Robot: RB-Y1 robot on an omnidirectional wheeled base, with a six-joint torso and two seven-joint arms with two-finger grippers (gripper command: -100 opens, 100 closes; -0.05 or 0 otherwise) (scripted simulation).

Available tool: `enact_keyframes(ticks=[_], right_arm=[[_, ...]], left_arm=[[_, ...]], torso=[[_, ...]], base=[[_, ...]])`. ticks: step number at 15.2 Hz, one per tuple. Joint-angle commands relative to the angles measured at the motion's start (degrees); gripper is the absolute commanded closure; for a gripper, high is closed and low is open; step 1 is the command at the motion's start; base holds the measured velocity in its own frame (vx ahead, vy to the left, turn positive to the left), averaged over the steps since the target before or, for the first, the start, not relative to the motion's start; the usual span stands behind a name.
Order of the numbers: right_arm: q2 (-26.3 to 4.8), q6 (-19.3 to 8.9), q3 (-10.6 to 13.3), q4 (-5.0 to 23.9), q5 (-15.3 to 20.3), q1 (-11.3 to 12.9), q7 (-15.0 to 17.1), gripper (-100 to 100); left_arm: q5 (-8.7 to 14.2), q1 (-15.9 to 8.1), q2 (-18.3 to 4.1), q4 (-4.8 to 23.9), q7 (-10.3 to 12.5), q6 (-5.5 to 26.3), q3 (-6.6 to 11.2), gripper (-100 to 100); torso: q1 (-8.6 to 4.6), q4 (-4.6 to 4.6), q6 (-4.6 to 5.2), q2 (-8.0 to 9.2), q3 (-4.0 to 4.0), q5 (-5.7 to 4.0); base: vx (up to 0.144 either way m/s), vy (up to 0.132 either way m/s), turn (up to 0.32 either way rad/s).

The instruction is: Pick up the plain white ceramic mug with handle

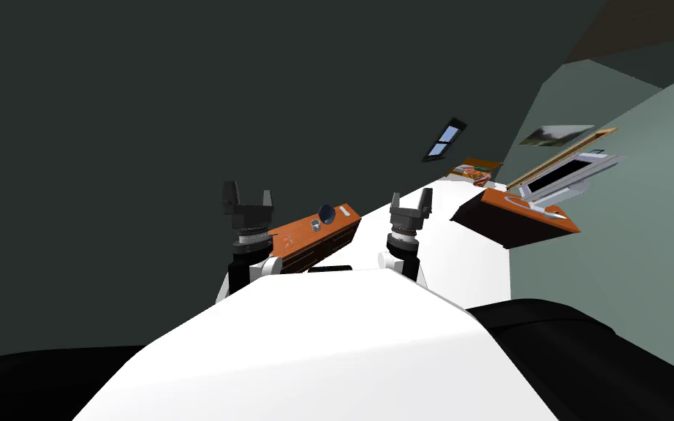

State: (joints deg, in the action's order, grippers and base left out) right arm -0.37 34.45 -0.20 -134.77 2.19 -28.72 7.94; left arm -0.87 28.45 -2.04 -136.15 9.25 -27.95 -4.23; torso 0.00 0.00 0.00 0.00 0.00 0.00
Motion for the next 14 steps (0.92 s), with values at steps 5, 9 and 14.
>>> enact_keyframes(ticks=[5,9,14], right_arm=[[0.0,0.0,0.0,0.0,0.0,0.0,0.0,0],[0.0,0.0,0.0,0.0,0.0,0.0,0.0,0],[0.0,0.0,0.0,0.0,0.0,0.0,0.0,0]], left_arm=[[3.5,-0.1,-3.6,4.3,2.1,4.4,1.87,-100],[7.2,-0.2,-6.5,8.9,4.3,9.0,3.85,-100],[10.2,-0.4,-8.7,12.6,6.1,12.9,5.48,-100]], torso=[[-0.06,-0.01,0.03,-0.04,-0.03,-0.01],[-0.07,-0.02,0.02,-0.07,-0.04,-0.01],[-0.09,-0.03,0.05,-0.11,-0.07,-0.01]], base=[[0.008,-0.019,-0.166],[0.018,-0.023,-0.189],[0.022,-0.023,-0.172]])
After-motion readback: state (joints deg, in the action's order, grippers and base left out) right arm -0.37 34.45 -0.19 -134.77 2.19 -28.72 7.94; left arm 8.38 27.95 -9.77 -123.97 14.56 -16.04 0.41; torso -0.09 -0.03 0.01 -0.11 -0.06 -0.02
